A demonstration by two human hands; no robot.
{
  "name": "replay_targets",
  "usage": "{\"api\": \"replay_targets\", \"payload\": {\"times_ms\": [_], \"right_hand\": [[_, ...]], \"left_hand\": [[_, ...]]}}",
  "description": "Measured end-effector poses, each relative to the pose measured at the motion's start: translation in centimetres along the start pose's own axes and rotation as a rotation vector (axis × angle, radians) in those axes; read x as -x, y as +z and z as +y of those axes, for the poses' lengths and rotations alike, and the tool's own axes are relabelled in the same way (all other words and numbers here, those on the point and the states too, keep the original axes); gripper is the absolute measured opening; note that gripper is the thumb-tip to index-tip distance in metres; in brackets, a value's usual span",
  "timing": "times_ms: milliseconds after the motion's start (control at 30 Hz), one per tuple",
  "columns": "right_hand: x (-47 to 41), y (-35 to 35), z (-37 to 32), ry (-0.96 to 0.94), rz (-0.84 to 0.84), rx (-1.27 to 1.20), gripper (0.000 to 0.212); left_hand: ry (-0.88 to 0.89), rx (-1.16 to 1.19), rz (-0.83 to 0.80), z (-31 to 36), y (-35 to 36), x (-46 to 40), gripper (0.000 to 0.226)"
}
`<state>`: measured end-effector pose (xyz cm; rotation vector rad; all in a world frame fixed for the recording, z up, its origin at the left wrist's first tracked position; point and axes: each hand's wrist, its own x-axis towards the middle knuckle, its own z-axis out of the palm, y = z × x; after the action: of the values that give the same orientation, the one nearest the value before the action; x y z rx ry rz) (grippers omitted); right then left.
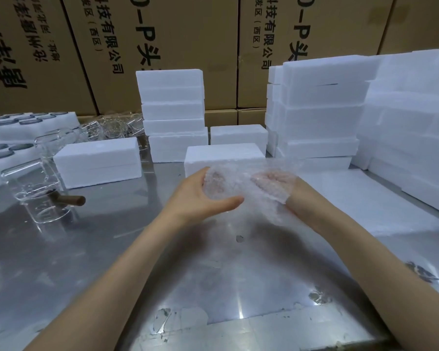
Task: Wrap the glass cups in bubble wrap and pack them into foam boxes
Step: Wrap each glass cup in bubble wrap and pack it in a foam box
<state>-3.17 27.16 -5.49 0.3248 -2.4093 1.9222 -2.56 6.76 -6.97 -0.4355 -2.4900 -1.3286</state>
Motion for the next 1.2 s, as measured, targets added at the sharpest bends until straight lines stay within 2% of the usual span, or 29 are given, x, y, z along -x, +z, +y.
{"api": "replay_targets", "payload": {"times_ms": [33, 100, 200, 233, 300, 367, 433, 467, 533, 567, 600, 667, 767, 833, 967, 1100, 1167, 1200], "right_hand": [[0.1, 0.2, -0.1, -0.054, -0.012, 0.108, 0.025], [0.4, 0.2, -0.2, -0.227, 0.071, 0.211, 0.016], [0.5, -0.5, -0.4, -0.601, 0.439, 0.162, 0.015], [0.5, -0.8, -0.6, -0.635, 0.551, 0.115, 0.012], [0.3, -1.5, -0.6, -0.511, 0.676, -0.042, 0.017], [0.0, -2.0, -0.5, -0.232, 0.548, -0.251, 0.026], [-0.3, -2.1, -0.2, 0.003, 0.251, -0.338, 0.035], [-0.3, -2.0, 0.1, 0.059, 0.096, -0.325, 0.046], [-0.3, -1.3, 0.6, 0.099, -0.123, -0.255, 0.081], [-0.4, -1.0, 0.9, 0.105, -0.170, -0.223, 0.095], [-0.5, -0.8, 1.3, 0.095, -0.193, -0.196, 0.099], [-0.6, -0.4, 1.6, 0.058, -0.200, -0.169, 0.090], [-0.6, -0.4, 1.4, -0.012, -0.104, -0.275, 0.040], [-0.5, -0.5, 1.0, 0.001, 0.017, -0.288, 0.019], [-0.5, -0.7, 1.1, -0.023, 0.154, -0.225, 0.030], [-0.7, -0.7, 0.6, -0.073, 0.209, -0.185, 0.015], [-1.2, -0.8, 0.8, -0.045, 0.212, -0.189, 0.047], [-1.3, -0.9, 1.0, -0.036, 0.196, -0.201, 0.053]], "left_hand": [[-0.022, -0.002, 0.035, -0.4, -0.1, -0.2, 0.048], [-0.089, 0.045, 0.095, -1.0, -0.4, -0.7, 0.026], [-0.208, 0.279, 0.160, -1.3, -0.9, -1.1, 0.024], [-0.228, 0.382, 0.146, -1.2, -1.0, -1.2, 0.032], [-0.244, 0.615, 0.083, -0.8, -0.8, -1.3, 0.043], [-0.259, 0.824, 0.016, -0.4, -0.6, -1.2, 0.038], [-0.281, 0.952, -0.043, -0.3, -0.5, -1.1, 0.031], [-0.284, 0.973, -0.071, -0.3, -0.4, -1.0, 0.030], [-0.282, 0.964, -0.122, -0.4, -0.1, -0.9, 0.027], [-0.279, 0.962, -0.143, -0.4, -0.1, -0.8, 0.024], [-0.271, 0.954, -0.168, -0.4, 0.0, -0.8, 0.024], [-0.246, 0.913, -0.239, -0.5, 0.3, -0.8, 0.029], [-0.239, 0.824, -0.332, -1.2, 0.6, -0.8, 0.056], [-0.217, 0.731, -0.350, -1.3, 0.7, -0.6, 0.050], [-0.150, 0.591, -0.362, -1.3, 0.9, -0.1, 0.046], [-0.093, 0.462, -0.357, -0.8, 1.0, 0.1, 0.044], [-0.050, 0.375, -0.351, -0.6, 1.0, 0.1, 0.049], [-0.032, 0.334, -0.351, -0.5, 1.1, 0.1, 0.052]]}}
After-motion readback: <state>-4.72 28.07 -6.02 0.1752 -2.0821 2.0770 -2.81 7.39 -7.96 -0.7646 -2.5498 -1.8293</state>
